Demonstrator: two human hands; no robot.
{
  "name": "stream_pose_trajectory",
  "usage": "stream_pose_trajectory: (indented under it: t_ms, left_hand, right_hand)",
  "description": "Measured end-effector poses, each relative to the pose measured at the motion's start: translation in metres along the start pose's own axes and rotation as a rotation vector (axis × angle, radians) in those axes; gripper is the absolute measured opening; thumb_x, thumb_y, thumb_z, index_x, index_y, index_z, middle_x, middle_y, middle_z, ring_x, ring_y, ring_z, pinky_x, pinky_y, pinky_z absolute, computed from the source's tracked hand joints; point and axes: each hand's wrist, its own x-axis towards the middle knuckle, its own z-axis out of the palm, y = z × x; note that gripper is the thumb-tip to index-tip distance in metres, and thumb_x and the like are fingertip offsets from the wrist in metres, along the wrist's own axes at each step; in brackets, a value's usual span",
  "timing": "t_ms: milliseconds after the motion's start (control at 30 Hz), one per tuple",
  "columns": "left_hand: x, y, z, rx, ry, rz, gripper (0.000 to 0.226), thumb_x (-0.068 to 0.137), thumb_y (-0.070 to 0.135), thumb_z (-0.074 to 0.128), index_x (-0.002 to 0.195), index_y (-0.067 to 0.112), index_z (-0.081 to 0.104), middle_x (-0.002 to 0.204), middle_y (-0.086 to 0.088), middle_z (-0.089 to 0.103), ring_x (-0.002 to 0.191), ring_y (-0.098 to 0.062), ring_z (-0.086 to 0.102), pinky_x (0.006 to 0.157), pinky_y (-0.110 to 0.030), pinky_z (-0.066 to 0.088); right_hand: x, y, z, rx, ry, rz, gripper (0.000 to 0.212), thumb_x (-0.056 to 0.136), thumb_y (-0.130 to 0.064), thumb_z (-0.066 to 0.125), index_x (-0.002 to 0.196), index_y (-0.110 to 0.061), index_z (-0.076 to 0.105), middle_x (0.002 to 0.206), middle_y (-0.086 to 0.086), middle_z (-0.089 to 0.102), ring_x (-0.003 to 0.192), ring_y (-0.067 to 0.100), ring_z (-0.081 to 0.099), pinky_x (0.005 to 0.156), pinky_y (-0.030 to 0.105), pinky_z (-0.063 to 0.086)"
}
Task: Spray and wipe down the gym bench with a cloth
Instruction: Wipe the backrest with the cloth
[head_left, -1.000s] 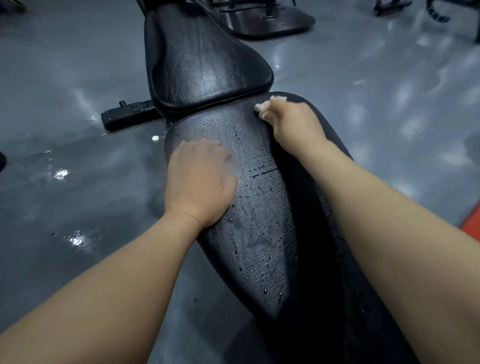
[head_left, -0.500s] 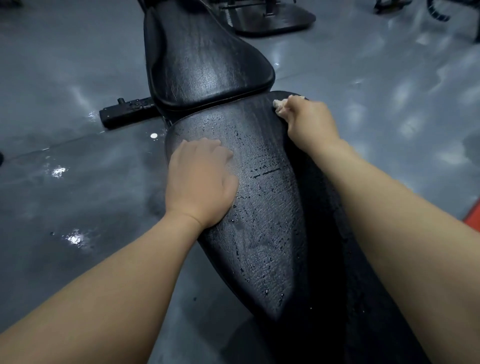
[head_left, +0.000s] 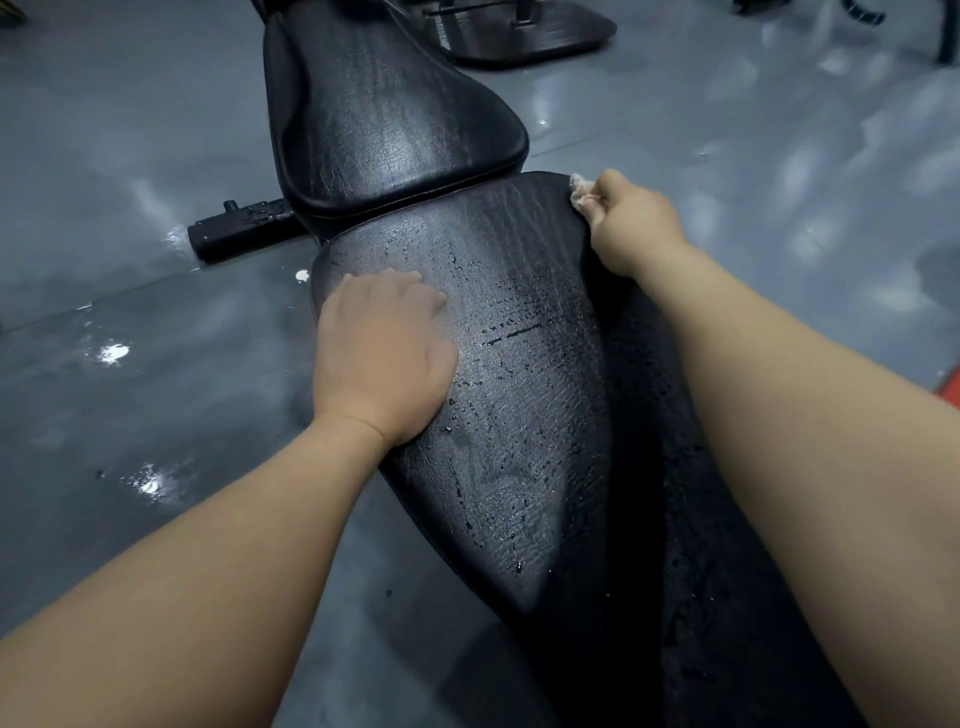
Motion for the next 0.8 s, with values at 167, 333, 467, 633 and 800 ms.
stream_pose_trajectory:
  t_ms: [167, 333, 467, 633, 800]
  left_hand:
    - [0.0, 0.001, 0.0, 0.0, 0.005, -0.006, 0.038, 0.084, 0.034, 0.052, 0.118, 0.021, 0.066, 0.128, -0.003, 0.06, 0.124, -0.031, 0.048, 0.12, -0.046, 0.023]
    - [0.0, 0.001, 0.001, -0.005, 0.013, -0.008, 0.038, 0.084, 0.033, 0.051, 0.117, 0.021, 0.066, 0.127, -0.004, 0.06, 0.124, -0.032, 0.048, 0.119, -0.047, 0.024]
    - [-0.001, 0.002, 0.001, -0.011, 0.014, -0.006, 0.038, 0.085, 0.033, 0.051, 0.117, 0.02, 0.066, 0.127, -0.005, 0.06, 0.123, -0.033, 0.048, 0.12, -0.047, 0.023]
    - [0.001, 0.001, 0.002, -0.01, 0.008, -0.009, 0.038, 0.084, 0.035, 0.051, 0.117, 0.021, 0.066, 0.127, -0.005, 0.06, 0.122, -0.034, 0.049, 0.119, -0.049, 0.025]
    - [0.002, 0.001, 0.004, -0.016, 0.02, -0.009, 0.038, 0.084, 0.035, 0.05, 0.116, 0.021, 0.067, 0.126, -0.004, 0.06, 0.122, -0.032, 0.049, 0.119, -0.048, 0.025]
  right_hand:
    - [-0.03, 0.017, -0.002, 0.035, 0.016, 0.068, 0.029, 0.105, -0.037, 0.048, 0.121, -0.015, 0.057, 0.124, 0.02, 0.065, 0.114, 0.041, 0.057, 0.087, 0.039, 0.044]
    - [-0.065, 0.024, -0.007, 0.07, 0.047, 0.118, 0.028, 0.104, -0.033, 0.05, 0.125, -0.017, 0.061, 0.131, 0.01, 0.066, 0.121, 0.035, 0.057, 0.088, 0.034, 0.043]
    - [-0.093, 0.034, -0.01, 0.037, 0.051, 0.137, 0.027, 0.104, -0.03, 0.052, 0.127, -0.02, 0.063, 0.134, 0.004, 0.065, 0.124, 0.031, 0.057, 0.089, 0.03, 0.041]
    - [-0.093, 0.036, 0.002, 0.121, 0.127, 0.137, 0.028, 0.1, -0.032, 0.054, 0.124, -0.028, 0.067, 0.128, -0.003, 0.07, 0.118, 0.028, 0.063, 0.096, 0.033, 0.049]
    - [-0.051, 0.015, -0.001, 0.129, 0.116, 0.103, 0.03, 0.102, -0.036, 0.053, 0.119, -0.022, 0.071, 0.123, 0.006, 0.071, 0.117, 0.031, 0.061, 0.092, 0.031, 0.046]
